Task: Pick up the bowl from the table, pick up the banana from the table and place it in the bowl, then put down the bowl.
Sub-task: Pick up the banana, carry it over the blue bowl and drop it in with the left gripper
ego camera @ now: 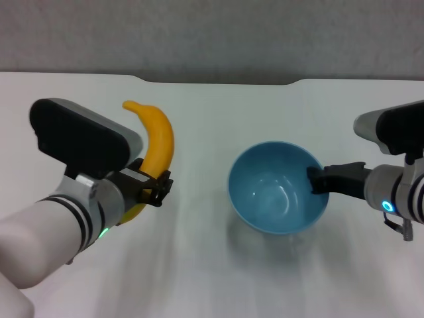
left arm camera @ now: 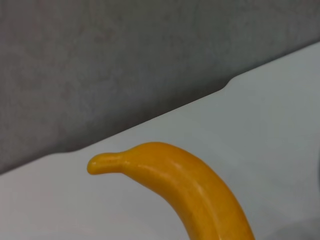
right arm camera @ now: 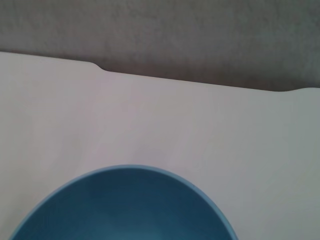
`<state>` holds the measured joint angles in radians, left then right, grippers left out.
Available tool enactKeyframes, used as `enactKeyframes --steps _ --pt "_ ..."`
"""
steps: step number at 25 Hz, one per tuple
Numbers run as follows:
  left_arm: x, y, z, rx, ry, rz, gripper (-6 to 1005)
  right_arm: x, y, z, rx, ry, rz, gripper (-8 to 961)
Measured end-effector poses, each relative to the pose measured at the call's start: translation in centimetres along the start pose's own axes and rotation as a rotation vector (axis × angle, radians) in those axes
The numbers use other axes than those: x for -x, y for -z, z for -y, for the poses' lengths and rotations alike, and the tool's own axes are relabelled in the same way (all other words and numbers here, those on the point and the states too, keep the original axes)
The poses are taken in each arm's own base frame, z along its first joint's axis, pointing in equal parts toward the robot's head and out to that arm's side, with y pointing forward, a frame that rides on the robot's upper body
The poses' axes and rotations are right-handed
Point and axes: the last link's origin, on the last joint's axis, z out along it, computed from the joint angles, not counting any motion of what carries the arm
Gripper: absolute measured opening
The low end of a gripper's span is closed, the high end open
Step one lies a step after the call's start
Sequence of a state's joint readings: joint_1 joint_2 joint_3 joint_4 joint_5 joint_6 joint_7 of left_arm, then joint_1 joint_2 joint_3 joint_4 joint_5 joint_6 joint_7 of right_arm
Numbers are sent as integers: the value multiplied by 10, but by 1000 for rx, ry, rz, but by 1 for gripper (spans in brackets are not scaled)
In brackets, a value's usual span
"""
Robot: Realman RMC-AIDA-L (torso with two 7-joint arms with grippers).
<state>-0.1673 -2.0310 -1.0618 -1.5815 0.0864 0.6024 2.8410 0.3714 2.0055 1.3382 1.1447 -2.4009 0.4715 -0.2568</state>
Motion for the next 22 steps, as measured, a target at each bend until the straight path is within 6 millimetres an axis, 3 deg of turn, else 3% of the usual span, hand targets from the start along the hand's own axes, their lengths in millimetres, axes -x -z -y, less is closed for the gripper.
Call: enactKeyframes --steps 13,20,22 --pt "-19 13 5 -93 -148 -43 509 7 -22 -20 113 -24 -40 29" --pt "-24 17 2 -175 -339 -70 512 13 -32 -25 126 5 -64 28" --pt "-25 17 0 -166 -311 -82 513 16 -33 -26 127 11 -60 28"
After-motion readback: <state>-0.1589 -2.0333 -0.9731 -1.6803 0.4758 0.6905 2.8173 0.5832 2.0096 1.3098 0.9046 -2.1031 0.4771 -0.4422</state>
